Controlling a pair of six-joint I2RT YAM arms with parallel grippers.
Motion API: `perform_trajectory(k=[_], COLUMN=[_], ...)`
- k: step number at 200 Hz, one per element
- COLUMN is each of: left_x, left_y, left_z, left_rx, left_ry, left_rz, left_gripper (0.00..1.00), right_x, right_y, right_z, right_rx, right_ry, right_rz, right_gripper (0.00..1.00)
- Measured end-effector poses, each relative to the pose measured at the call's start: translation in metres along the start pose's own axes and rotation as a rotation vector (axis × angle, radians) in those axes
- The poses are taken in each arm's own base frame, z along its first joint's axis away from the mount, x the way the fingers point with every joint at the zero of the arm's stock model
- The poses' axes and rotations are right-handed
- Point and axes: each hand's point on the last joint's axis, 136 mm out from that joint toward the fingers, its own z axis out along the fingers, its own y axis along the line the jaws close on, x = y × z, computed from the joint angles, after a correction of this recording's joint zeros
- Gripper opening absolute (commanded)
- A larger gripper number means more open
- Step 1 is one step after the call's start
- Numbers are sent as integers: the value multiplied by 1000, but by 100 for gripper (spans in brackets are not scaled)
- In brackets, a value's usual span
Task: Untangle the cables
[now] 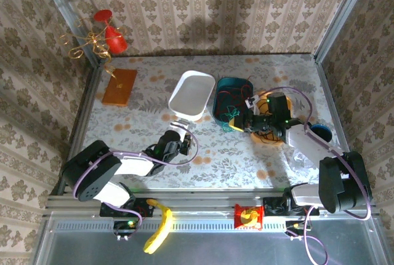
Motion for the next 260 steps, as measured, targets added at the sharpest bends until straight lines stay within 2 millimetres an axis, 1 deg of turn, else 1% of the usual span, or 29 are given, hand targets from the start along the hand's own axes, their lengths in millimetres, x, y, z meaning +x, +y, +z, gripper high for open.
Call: perform_trajectory(k=[10,24,41,50,57,64,69,75,82,95,108,116,128,134,147,157,170,183,193,215,231,260], left_x=[-7,-21,-41,-52,-57,-62,-64,-67,-67,-64,-58,-53,-45,-41,-35,-31,-25,-14,-5,6,5,4], left_y=[-2,-2,4,9,14,19,23,27,31,34,34,32,30,28,24,21,17,11,3,-15,-28,-42], left_z=[-2,-8,-17,-22,-26,-29,-32,-34,-36,-38,-38,-38,-37,-37,-37,-36,-35,-31,-28,-20,-13,-5], left_rx=[10,19,14,5,-3,-12,-18,-28,-36,-37,-28,-19,-3,8,29,44,62,86,113,169,209,246], left_ry=[-19,-56,-111,-139,-154,-165,-170,-175,-173,-155,-124,-104,-66,-51,-24,-7,19,58,97,156,175,190], left_rz=[-6,-23,-63,-85,-103,-119,-131,-143,-151,-155,-152,-151,-146,-143,-139,-137,-127,-107,-85,-41,-10,31], left_gripper=[0,2,9,14,17,19,24,28,28,32,39,44,51,54,58,62,64,65,65,65,65,64], right_x=[11,34,58,67,72,75,76,77,78,81,89,97,109,114,123,121,112,97,81,53,45,49], right_y=[6,20,36,41,41,37,33,23,11,-13,-34,-42,-48,-50,-51,-51,-53,-55,-54,-54,-53,-53], right_z=[5,14,24,29,32,36,39,44,51,65,79,86,94,96,97,94,85,70,58,43,42,51], right_rx=[-1,2,27,43,61,90,116,159,213,326,428,480,526,542,560,568,577,582,580,563,548,511], right_ry=[38,116,202,232,249,261,268,284,302,344,402,444,498,519,547,534,491,423,352,232,202,225], right_rz=[-25,-94,-190,-235,-260,-274,-280,-281,-285,-298,-340,-379,-435,-462,-509,-522,-511,-474,-438,-366,-342,-312], right_gripper=[4,5,5,6,8,7,8,8,8,9,10,17,31,34,41,42,44,44,44,43,43,44])
